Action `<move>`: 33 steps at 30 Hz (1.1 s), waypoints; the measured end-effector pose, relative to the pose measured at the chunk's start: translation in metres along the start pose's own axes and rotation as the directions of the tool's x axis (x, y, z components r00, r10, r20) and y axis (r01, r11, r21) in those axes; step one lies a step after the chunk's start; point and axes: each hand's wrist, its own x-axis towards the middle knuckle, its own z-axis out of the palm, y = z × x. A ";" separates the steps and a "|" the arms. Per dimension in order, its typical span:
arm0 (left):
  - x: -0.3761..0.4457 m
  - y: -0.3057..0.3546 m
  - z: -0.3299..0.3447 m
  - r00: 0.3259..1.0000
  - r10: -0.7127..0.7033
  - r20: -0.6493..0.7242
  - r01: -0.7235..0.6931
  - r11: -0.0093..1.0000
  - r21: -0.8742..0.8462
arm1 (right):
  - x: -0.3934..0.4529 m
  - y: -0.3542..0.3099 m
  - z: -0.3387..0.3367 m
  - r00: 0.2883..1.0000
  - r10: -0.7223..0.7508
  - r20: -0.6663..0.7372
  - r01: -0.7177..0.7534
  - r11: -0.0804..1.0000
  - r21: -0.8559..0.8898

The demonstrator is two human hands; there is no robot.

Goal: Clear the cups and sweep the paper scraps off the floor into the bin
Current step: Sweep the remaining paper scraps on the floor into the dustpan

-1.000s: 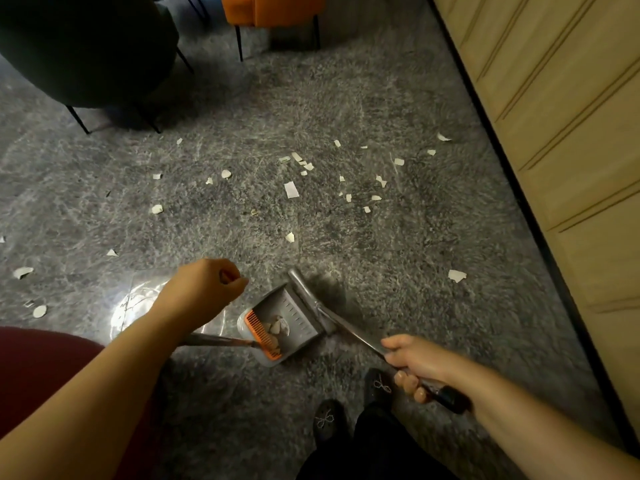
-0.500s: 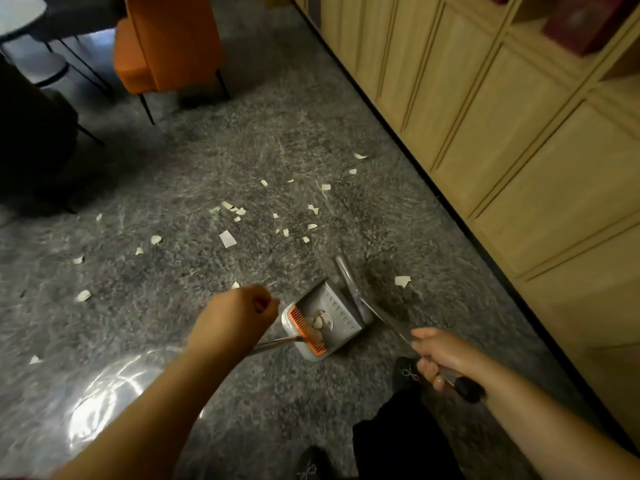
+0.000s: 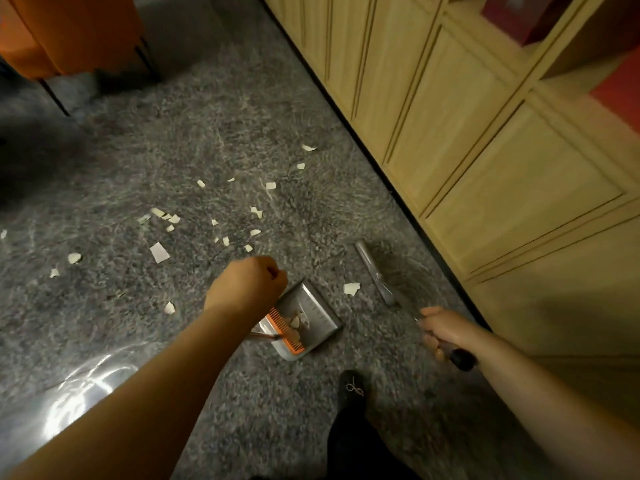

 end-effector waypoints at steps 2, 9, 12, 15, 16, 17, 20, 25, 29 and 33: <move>0.019 0.016 -0.001 1.000 -0.010 -0.004 0.010 1.000 0.026 | 0.025 -0.008 -0.015 1.000 0.021 0.011 -0.021 0.999 -0.040; 0.049 0.042 0.004 0.999 -0.043 -0.025 0.045 0.994 0.095 | 0.080 -0.019 -0.014 0.994 0.025 0.106 0.024 0.899 -0.437; 0.051 0.043 0.005 0.998 -0.051 -0.026 0.054 0.993 0.108 | 0.070 -0.018 0.001 0.982 0.015 0.189 0.079 0.873 -0.481; 0.053 0.045 0.007 0.997 -0.063 -0.043 0.068 0.989 0.129 | 0.057 -0.017 0.012 0.967 0.046 0.252 0.035 0.950 -0.310; 0.053 0.045 0.007 0.997 -0.062 -0.044 0.067 0.989 0.131 | 0.051 -0.017 0.014 0.960 0.055 0.276 0.014 0.970 -0.241; 0.052 0.045 0.007 0.997 -0.062 -0.044 0.067 0.989 0.130 | 0.045 -0.019 0.015 0.950 0.066 0.304 -0.010 0.983 -0.182; 0.050 0.043 0.005 0.996 -0.067 -0.059 0.074 0.990 0.122 | 0.036 -0.022 0.014 0.918 0.100 0.384 -0.047 0.988 -0.145; 0.045 0.040 0.003 0.995 -0.076 -0.065 0.083 0.988 0.127 | 0.031 -0.028 0.016 0.921 0.157 0.357 -0.085 0.974 -0.208; 0.044 0.037 0.001 0.996 -0.076 -0.056 0.082 0.990 0.113 | 0.039 -0.026 0.021 0.942 0.181 0.283 -0.027 0.881 -0.472; 0.045 0.031 -0.001 0.997 -0.064 -0.033 0.067 0.994 0.091 | 0.033 -0.022 0.040 0.960 0.100 0.260 0.113 0.711 -0.694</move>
